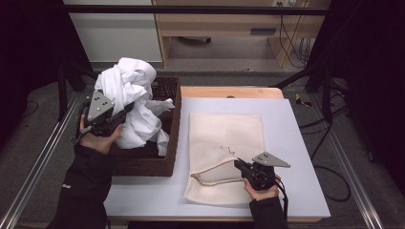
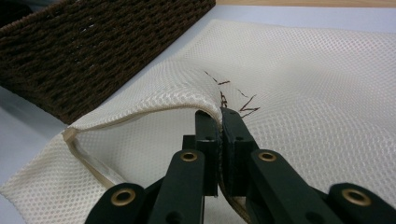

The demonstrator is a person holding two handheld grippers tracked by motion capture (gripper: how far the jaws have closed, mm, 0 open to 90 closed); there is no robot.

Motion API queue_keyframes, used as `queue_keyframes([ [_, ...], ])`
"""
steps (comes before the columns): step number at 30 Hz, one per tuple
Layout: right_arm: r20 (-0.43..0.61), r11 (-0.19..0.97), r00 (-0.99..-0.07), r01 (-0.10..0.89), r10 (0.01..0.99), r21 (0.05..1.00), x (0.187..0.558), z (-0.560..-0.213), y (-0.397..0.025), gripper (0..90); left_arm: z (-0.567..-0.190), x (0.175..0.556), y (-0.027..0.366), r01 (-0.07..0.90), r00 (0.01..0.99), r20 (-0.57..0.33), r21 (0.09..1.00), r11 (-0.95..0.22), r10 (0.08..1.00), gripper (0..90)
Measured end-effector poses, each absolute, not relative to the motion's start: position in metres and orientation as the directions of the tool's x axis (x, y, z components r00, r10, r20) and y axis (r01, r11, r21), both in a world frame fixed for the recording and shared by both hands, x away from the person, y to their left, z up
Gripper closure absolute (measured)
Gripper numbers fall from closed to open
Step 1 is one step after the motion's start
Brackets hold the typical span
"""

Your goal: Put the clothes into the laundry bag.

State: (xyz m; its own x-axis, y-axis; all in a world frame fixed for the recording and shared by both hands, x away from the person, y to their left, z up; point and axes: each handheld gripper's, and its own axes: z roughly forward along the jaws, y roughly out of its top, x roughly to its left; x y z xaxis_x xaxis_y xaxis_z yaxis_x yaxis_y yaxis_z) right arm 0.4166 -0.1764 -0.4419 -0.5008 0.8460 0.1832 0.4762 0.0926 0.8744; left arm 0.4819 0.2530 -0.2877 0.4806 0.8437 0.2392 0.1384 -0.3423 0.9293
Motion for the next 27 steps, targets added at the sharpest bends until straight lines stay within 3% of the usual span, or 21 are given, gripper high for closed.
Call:
queue_keyframes([
  [27, 0.186, 0.090, -0.500, 0.477, 0.846, 0.875, 0.417, -0.442, -0.177, 87.3, -0.221, 0.452, 0.228, -0.074, 0.500, 0.235, 0.970, -0.230, 0.833, 81.0],
])
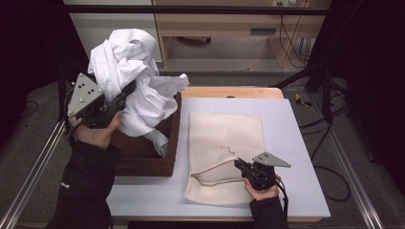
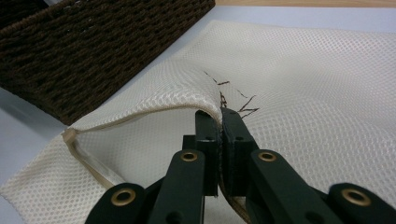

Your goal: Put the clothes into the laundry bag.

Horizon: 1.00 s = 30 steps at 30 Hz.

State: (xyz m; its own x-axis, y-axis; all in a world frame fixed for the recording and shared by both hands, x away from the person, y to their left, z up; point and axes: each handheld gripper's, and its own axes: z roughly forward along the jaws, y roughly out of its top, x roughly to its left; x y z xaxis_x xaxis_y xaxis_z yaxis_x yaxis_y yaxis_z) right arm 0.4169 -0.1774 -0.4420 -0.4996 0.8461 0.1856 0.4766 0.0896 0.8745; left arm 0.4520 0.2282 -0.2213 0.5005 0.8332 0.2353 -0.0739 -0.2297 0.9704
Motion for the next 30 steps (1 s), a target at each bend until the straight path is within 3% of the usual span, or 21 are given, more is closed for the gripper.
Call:
queue_keyframes([
  [16, 0.188, 0.089, -0.499, 0.479, 0.846, 0.873, 0.417, -0.442, -0.178, 87.3, -0.162, 0.423, 0.199, -0.219, 0.529, 0.268, 0.960, -0.176, 0.805, 81.0],
  [30, 0.194, 0.082, -0.499, 0.478, 0.845, 0.875, 0.417, -0.442, -0.179, 87.3, -0.138, 0.404, 0.169, -0.313, 0.564, 0.274, 0.944, -0.105, 0.779, 81.0],
])
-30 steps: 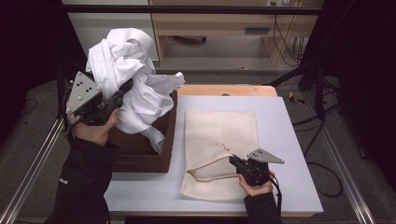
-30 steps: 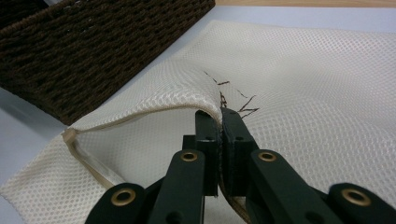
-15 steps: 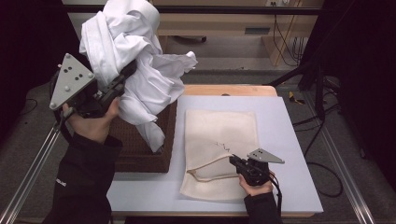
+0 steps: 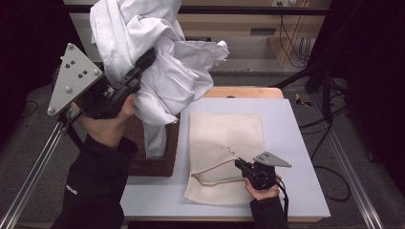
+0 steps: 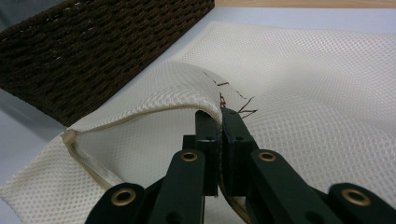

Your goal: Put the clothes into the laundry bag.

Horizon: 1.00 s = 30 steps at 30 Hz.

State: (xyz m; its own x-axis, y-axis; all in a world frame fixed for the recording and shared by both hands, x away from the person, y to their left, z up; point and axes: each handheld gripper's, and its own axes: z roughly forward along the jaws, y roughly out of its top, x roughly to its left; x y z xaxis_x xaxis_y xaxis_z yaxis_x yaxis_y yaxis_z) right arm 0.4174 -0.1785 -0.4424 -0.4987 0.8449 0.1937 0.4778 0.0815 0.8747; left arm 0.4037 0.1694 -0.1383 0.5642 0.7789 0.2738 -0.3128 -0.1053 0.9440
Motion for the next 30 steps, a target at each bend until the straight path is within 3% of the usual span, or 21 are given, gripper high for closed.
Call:
queue_keyframes([
  [30, 0.192, 0.077, -0.498, 0.469, 0.845, 0.880, 0.418, -0.442, -0.181, 87.4, -0.084, 0.357, 0.114, -0.462, 0.639, 0.293, 0.885, 0.051, 0.711, 81.0],
])
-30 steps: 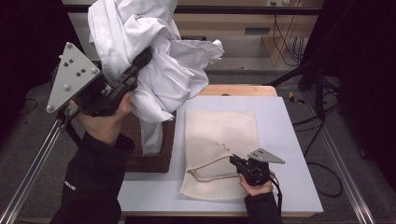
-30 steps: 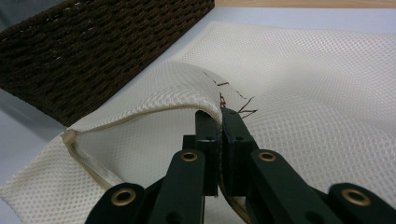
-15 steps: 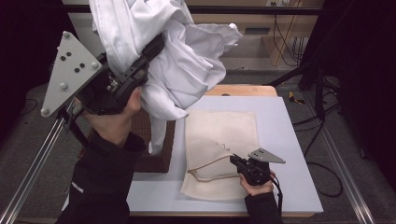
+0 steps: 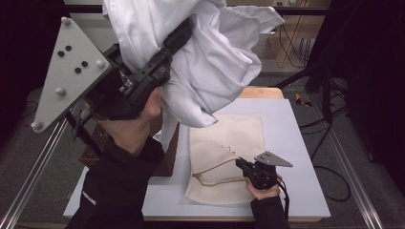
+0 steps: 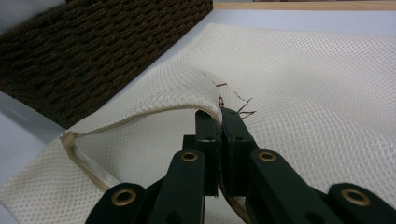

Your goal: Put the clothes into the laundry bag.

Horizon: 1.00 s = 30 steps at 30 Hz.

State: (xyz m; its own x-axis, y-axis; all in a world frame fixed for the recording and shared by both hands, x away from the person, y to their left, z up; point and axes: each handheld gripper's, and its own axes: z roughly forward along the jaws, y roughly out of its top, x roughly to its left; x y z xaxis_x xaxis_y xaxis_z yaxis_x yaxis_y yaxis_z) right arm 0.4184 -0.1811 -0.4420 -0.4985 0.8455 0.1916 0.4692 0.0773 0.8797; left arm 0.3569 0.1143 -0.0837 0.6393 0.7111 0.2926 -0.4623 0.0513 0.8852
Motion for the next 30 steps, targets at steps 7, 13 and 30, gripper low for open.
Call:
queue_keyframes([
  [7, 0.194, 0.073, -0.497, 0.468, 0.846, 0.881, 0.419, -0.442, -0.182, 87.5, -0.071, 0.342, 0.098, -0.493, 0.656, 0.319, 0.867, 0.069, 0.684, 81.0],
  [13, 0.190, 0.074, -0.496, 0.465, 0.847, 0.882, 0.419, -0.442, -0.183, 87.6, -0.067, 0.335, 0.089, -0.498, 0.681, 0.320, 0.862, 0.095, 0.659, 81.0],
  [30, 0.199, 0.053, -0.481, 0.462, 0.854, 0.886, 0.421, -0.441, -0.191, 87.6, -0.075, 0.335, 0.077, -0.456, 0.737, 0.301, 0.882, 0.117, 0.606, 81.0],
])
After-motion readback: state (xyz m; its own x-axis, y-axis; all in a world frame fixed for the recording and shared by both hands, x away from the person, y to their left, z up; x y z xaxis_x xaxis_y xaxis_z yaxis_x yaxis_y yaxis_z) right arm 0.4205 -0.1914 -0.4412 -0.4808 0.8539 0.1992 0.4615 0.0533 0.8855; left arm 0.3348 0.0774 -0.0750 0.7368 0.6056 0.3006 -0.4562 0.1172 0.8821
